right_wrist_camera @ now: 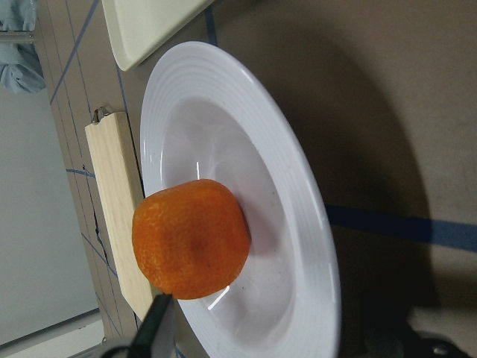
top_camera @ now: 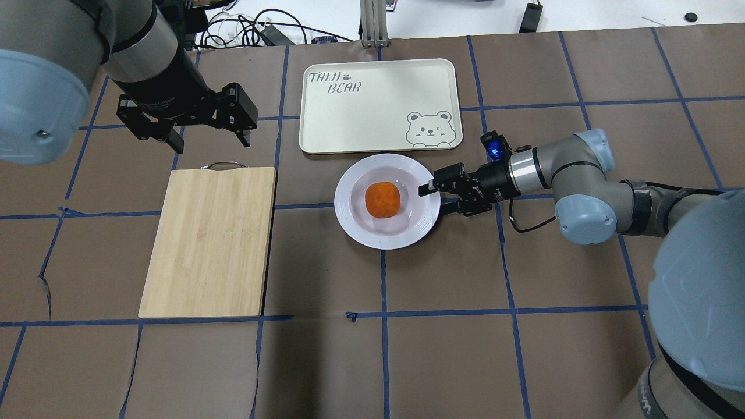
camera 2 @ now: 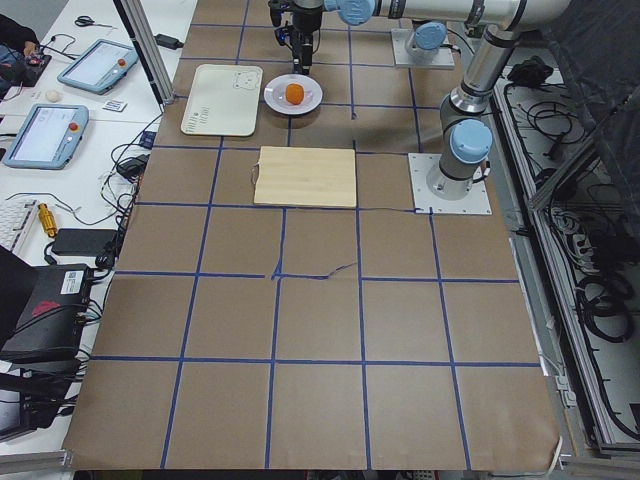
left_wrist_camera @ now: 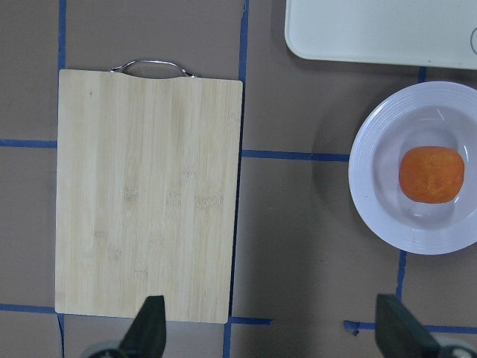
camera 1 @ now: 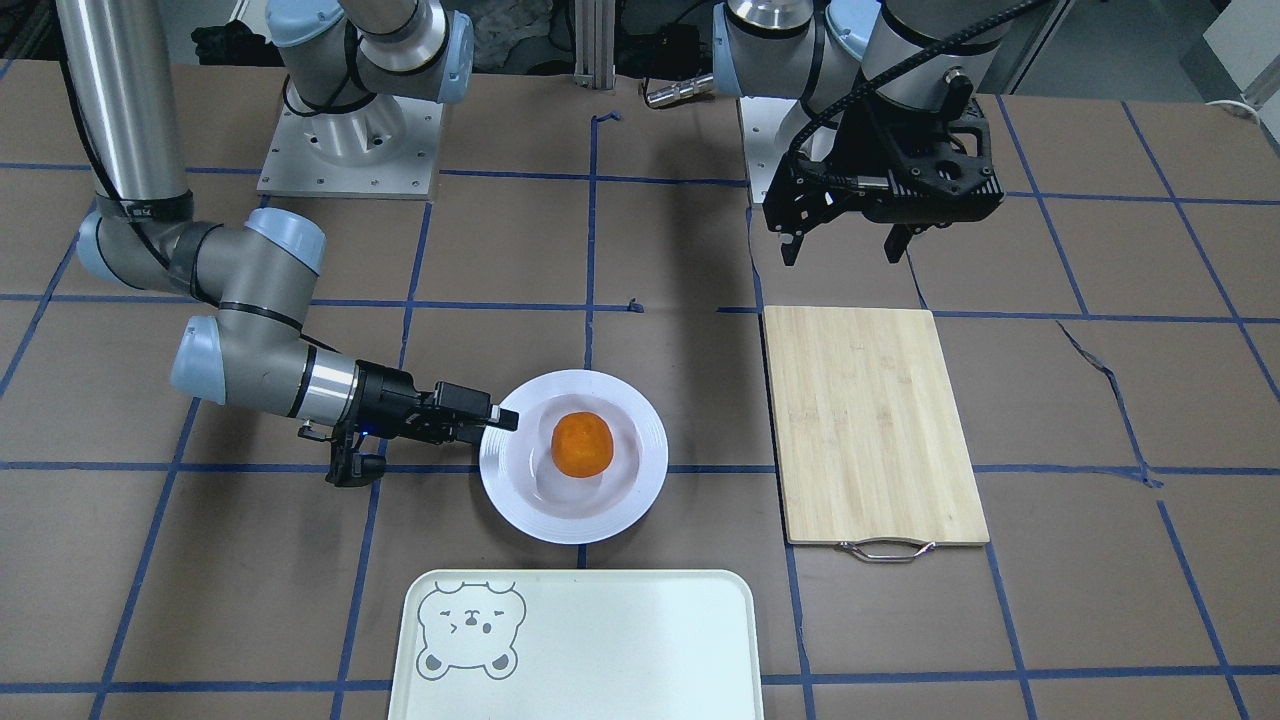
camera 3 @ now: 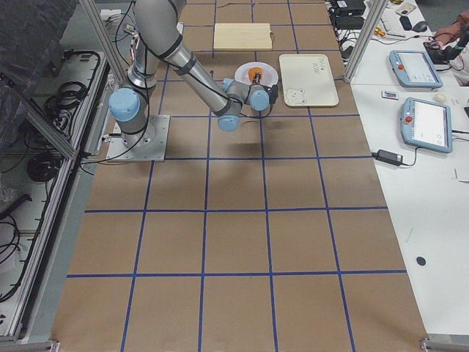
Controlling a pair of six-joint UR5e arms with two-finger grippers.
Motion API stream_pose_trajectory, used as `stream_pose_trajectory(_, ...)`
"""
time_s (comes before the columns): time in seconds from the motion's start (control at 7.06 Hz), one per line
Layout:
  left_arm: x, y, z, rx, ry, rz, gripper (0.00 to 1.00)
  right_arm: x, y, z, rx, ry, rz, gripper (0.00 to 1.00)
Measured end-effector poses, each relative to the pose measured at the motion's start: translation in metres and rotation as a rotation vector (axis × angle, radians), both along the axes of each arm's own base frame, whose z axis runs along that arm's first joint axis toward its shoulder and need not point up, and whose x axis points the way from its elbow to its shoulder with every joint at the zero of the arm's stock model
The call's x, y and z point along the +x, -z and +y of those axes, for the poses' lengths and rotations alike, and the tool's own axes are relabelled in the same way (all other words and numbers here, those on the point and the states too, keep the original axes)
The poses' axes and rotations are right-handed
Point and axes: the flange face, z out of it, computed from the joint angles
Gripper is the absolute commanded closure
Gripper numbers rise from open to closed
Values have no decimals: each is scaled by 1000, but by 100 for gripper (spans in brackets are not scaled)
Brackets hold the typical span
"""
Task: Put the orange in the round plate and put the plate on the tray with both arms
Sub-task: 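Move the right gripper to the bowl rim and grip the rim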
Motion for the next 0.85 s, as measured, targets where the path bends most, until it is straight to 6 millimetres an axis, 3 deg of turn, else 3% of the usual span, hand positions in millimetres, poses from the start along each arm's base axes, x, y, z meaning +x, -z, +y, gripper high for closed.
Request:
stream_pose_trajectory(0.42, -1, 0, 0, -1, 0, 2, 0, 3, 11, 2, 22, -2, -11, 38)
stream_pose_trajectory(0.71, 0, 0, 0, -2, 1, 3, 0, 6, 14, 3, 28, -5, -16, 43)
stream_pose_trajectory(0.85, 0, 0, 0, -2, 1, 3, 0, 7, 17, 5, 35, -7, -18, 56)
